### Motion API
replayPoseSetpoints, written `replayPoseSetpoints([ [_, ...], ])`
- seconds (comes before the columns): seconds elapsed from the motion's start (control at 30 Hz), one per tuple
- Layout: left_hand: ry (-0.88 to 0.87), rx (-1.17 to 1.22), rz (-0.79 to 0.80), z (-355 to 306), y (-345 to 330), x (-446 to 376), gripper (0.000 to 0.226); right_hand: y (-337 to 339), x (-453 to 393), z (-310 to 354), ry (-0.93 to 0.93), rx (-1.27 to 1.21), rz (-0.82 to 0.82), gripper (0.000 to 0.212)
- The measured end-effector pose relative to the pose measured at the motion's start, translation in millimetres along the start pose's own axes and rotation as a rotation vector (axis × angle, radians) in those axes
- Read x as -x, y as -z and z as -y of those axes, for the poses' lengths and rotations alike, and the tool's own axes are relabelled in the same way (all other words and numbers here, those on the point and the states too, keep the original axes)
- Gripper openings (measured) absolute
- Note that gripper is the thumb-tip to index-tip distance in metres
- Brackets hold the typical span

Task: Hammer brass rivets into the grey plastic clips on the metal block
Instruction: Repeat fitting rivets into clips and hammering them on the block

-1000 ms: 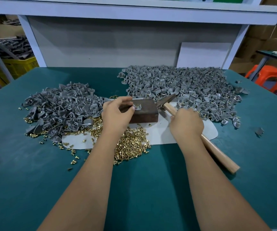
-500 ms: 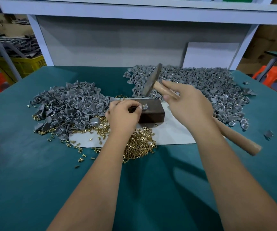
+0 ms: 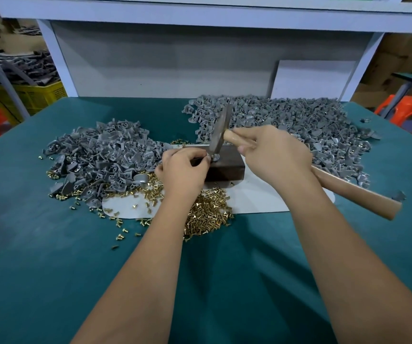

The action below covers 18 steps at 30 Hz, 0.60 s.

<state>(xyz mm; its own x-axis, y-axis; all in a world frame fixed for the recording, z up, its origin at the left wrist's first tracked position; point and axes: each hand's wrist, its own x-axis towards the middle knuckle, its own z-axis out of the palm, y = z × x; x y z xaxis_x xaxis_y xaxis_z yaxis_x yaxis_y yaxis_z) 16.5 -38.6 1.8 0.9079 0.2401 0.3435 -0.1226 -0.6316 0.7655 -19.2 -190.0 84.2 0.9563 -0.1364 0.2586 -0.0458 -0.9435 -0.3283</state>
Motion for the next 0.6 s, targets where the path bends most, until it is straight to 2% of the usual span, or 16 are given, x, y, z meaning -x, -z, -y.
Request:
replayPoseSetpoints([
  [0.07, 0.001, 0.006, 0.0, 1, 0, 0, 0.014, 1, -1, 0, 0.003, -0.009, -0.008, 0.037],
  [0.2, -0.001, 0.035, -0.003, 3, -1, -1, 0.011, -4, -3, 2, -0.004, -0.053, -0.157, 0.038],
  [0.33, -0.006, 0.06, -0.034, 3, -3, 0, 0.008, -15, 7, 0, 0.086, 0.062, -0.32, 0.042],
  [0.47, 0.005, 0.072, -0.041, 3, -3, 0, 0.009, -29, 22, -1, 0.188, 0.186, -0.315, 0.045],
  [0.6, 0.001, 0.046, -0.048, 3, -5, -1, 0.01, -32, 30, 4, 0.169, 0.171, -0.44, 0.054],
])
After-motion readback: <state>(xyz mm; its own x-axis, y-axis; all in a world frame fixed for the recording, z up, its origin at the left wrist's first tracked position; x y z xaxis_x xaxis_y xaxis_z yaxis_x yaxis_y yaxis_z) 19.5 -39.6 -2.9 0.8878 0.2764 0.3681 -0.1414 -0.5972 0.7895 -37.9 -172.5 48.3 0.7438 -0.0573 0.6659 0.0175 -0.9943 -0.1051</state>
